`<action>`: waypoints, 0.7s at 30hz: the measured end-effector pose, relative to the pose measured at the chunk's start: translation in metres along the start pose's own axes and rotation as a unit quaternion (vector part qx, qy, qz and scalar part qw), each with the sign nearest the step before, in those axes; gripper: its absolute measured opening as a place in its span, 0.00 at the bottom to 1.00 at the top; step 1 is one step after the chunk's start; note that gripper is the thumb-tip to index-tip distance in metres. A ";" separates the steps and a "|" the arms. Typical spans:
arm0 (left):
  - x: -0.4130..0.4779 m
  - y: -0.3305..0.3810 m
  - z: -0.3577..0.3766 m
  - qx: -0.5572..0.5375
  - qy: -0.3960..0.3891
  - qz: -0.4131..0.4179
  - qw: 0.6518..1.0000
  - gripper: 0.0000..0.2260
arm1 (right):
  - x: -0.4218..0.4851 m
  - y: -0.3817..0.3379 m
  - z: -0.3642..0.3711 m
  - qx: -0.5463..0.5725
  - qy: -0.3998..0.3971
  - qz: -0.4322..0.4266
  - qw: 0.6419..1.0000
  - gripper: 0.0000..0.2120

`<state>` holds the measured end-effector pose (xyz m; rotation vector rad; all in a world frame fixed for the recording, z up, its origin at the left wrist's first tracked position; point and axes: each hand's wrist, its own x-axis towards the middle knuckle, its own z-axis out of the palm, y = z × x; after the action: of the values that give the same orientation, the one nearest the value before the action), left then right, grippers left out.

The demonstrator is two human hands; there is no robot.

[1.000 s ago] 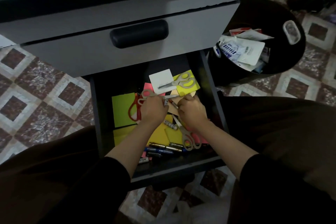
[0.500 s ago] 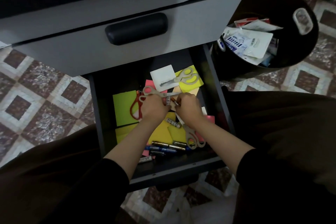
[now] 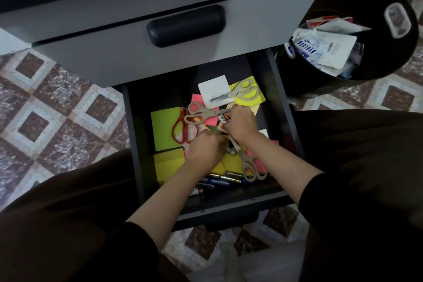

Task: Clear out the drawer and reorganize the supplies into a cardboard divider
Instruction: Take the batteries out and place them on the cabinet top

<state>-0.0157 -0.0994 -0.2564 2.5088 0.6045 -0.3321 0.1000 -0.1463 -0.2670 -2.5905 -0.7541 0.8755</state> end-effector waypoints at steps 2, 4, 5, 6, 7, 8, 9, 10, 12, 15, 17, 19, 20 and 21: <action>-0.003 0.000 0.007 0.052 -0.032 0.023 0.998 0.13 | 0.002 0.001 -0.003 -0.018 -0.004 0.010 1.000 0.14; -0.005 -0.002 0.013 0.100 -0.049 0.024 0.994 0.14 | 0.003 0.004 -0.005 -0.026 -0.006 0.021 0.999 0.11; -0.007 -0.002 0.015 0.109 -0.049 0.016 0.993 0.14 | 0.004 0.006 -0.004 -0.028 -0.004 0.027 0.999 0.09; -0.007 -0.003 0.016 0.108 -0.046 0.008 0.993 0.14 | 0.005 0.007 -0.004 -0.029 -0.002 0.031 0.999 0.09; -0.008 -0.003 0.017 0.104 -0.043 0.001 0.994 0.13 | 0.005 0.008 -0.004 -0.030 0.003 0.032 0.999 0.09; -0.008 -0.003 0.017 0.096 -0.041 -0.005 0.995 0.13 | 0.005 0.008 -0.004 -0.030 0.006 0.033 0.999 0.09; -0.007 -0.002 0.017 0.079 -0.040 -0.016 0.996 0.12 | 0.005 0.008 -0.004 -0.029 0.008 0.033 0.999 0.09; -0.006 -0.003 0.017 0.050 -0.035 -0.033 0.998 0.12 | 0.004 0.009 -0.004 -0.027 0.009 0.033 0.999 0.09; -0.006 -0.003 0.015 -0.034 -0.005 -0.081 0.996 0.11 | 0.003 0.009 -0.005 -0.024 0.010 0.037 0.999 0.09; -0.009 -0.002 0.008 -0.190 0.047 -0.189 0.962 0.12 | 0.001 0.010 -0.005 -0.008 -0.007 0.060 0.998 0.10; -0.012 0.000 0.002 -0.263 0.030 -0.242 0.934 0.08 | -0.002 0.009 -0.011 0.010 -0.022 0.081 0.996 0.13; -0.015 0.002 -0.006 -0.324 0.024 -0.266 0.907 0.05 | -0.006 0.007 -0.018 0.038 -0.041 0.088 0.995 0.14; -0.018 0.003 -0.011 -0.353 0.028 -0.277 0.893 0.08 | -0.007 0.007 -0.022 0.065 -0.046 0.095 0.992 0.12; -0.020 0.005 -0.017 -0.377 0.032 -0.288 0.880 0.10 | -0.008 0.007 -0.028 0.099 -0.048 0.102 0.989 0.10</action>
<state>-0.0291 -0.1006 -0.2334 1.5603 1.2330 -0.1687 0.1145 -0.1595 -0.2451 -2.4920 -0.4055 1.0832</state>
